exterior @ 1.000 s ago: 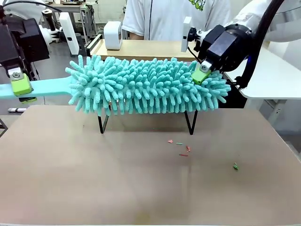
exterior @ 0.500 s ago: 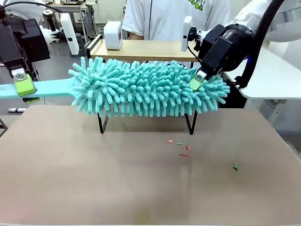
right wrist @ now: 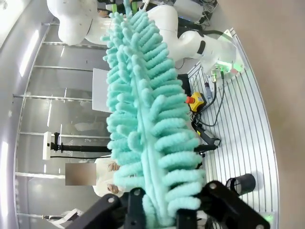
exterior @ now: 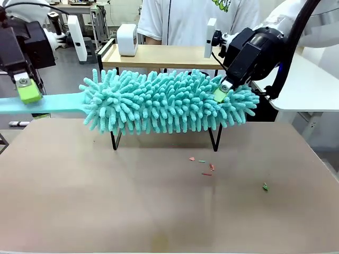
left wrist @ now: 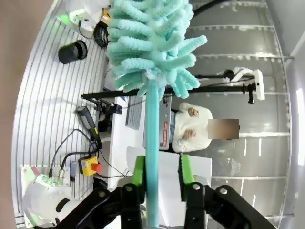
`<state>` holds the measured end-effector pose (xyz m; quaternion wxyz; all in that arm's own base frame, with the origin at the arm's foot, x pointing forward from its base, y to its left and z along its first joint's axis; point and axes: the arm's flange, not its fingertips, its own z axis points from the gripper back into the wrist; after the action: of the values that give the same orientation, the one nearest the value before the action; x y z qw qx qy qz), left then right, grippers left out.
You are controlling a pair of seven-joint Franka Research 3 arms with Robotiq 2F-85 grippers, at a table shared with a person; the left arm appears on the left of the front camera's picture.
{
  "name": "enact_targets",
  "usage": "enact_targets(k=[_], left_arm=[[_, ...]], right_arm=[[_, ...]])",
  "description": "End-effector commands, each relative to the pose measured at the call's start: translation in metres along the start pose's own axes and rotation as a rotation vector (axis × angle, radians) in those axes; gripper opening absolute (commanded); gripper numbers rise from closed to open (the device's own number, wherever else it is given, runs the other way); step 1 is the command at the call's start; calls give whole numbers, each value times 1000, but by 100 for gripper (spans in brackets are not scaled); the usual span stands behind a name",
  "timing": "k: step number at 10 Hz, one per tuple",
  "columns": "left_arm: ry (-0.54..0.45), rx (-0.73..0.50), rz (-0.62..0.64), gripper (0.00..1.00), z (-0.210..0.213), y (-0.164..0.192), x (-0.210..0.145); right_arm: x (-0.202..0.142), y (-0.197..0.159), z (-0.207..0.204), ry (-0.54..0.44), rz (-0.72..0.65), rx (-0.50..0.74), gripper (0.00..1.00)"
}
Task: Clean the shelf.
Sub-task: Hand the Duster back to the human.
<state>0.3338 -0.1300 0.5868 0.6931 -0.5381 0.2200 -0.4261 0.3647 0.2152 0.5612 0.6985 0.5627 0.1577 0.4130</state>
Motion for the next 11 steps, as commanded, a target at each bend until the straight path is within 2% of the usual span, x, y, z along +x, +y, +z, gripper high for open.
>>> enact_targets(k=[1, 2, 3, 4, 5, 6, 7, 8, 9, 10, 11], left_arm=[[-163, 31, -36, 100, 29, -11, -21], [-297, 44, -37, 100, 55, -13, -45], [-454, 61, -37, 96, 82, -14, -75], [-700, 123, -27, 100, 109, -12, -110], [-853, 115, -40, 100, 127, -8, -136], [-990, 145, -44, 100, 137, 1, -152], [-1057, 140, -51, 100, 145, 12, -158], [-1074, 121, -36, 100, 148, 23, -160], [-1071, 114, -15, 100, 150, 34, -157], [-1053, 81, -2, 100, 150, 43, -154], [-1036, 65, 4, 100, 149, 47, -151]], right_arm=[[-9, 0, 11, -49, 16, -11, 0], [-17, 2, 22, -71, 9, -5, 0], [-24, 3, 37, -119, 0, -4, 0], [-37, 8, 59, -176, -6, 16, 0], [-52, 16, 82, -256, 3, 22, 0], [-74, 31, 111, -389, 17, 0, 0], [-100, 47, 143, -594, 34, -48, 0], [-132, 63, 174, -806, 41, -92, 0], [-170, 70, 203, -1056, 52, -92, 0], [-199, 63, 221, -1292, 3, -137, 0], [-221, 47, 226, -1400, -103, -180, 0]])
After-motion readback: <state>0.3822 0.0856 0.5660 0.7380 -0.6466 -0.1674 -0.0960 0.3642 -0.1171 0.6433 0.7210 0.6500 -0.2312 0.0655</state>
